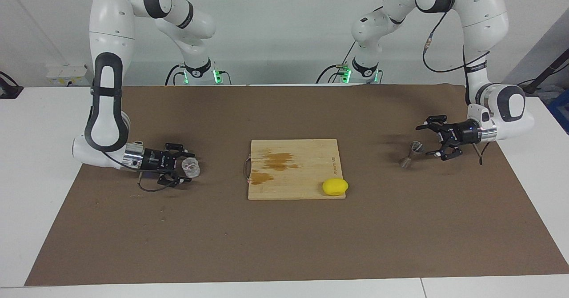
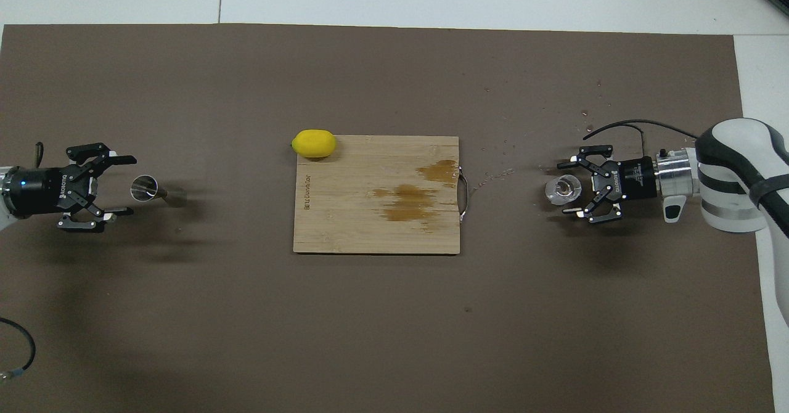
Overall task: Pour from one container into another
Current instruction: 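Close the left gripper on the dark cup while the right gripper grasps the glass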
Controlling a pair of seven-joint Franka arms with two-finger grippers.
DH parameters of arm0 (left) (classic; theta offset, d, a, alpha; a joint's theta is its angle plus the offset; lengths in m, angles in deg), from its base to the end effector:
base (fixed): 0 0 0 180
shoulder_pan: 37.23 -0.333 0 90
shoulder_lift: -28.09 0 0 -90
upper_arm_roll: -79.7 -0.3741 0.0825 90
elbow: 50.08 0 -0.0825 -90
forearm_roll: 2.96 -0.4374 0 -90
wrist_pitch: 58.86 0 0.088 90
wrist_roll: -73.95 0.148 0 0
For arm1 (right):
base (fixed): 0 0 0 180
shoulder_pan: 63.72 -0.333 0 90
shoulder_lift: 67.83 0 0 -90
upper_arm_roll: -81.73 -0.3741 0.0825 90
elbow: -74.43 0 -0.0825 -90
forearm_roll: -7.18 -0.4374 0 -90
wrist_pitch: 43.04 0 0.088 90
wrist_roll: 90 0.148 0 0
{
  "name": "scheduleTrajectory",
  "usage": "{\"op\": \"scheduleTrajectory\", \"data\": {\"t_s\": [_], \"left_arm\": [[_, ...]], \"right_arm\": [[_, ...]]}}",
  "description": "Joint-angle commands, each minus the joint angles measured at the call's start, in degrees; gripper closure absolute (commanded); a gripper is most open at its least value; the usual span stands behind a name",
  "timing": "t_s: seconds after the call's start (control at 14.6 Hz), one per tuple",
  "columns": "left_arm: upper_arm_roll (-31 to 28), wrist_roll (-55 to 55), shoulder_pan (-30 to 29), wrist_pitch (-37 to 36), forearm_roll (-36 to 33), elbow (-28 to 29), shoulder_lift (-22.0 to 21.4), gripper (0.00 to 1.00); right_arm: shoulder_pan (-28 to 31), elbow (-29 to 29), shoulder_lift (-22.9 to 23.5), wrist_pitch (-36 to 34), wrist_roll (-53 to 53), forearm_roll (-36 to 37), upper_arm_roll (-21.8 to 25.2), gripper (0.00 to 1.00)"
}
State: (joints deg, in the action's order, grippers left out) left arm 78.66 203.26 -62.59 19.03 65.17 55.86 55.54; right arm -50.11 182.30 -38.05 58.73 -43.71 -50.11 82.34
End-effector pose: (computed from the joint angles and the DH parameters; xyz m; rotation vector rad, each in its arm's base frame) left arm 0.6214 0.1383 0.3033 1.4020 -1.1677 1.0757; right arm 0.6472 -0.0535 0.2163 -1.5811 1.6444 0.9809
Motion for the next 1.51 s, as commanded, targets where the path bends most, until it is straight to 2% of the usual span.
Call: {"op": "scheduleTrajectory", "data": {"t_s": [0.0,0.14,0.34,0.69,0.96,1.16,1.44], "left_arm": [[0.60,7.94,-1.89,-1.60,2.10,-2.14,3.73,0.00],[0.60,11.04,-1.80,-1.77,2.01,-1.89,4.36,0.00],[0.51,11.49,-0.66,-2.21,2.01,-0.66,4.36,0.00],[0.42,12.89,-0.57,-2.13,1.40,0.57,4.36,0.00],[0.42,14.48,-0.57,-1.86,1.31,1.19,4.45,0.00],[0.42,14.74,-0.57,-1.86,0.96,1.28,4.45,0.00],[0.33,16.23,-0.57,-1.68,0.87,1.45,4.62,0.07]], "right_arm": [[0.18,0.50,0.02,1.07,-1.55,-1.43,-0.17,0.01],[0.18,0.50,0.02,1.07,-1.47,-1.43,-0.17,0.01],[0.18,0.50,0.02,1.07,-1.99,-1.43,-0.17,0.13],[0.27,0.50,0.02,1.33,-2.26,-1.16,-0.17,0.23],[0.35,0.50,-0.07,1.33,-2.26,-1.16,-0.17,0.53],[0.44,0.50,-0.07,1.24,-2.17,-1.16,-0.17,0.56],[0.53,0.06,-0.07,0.72,-2.34,-1.16,-0.17,0.88]]}}
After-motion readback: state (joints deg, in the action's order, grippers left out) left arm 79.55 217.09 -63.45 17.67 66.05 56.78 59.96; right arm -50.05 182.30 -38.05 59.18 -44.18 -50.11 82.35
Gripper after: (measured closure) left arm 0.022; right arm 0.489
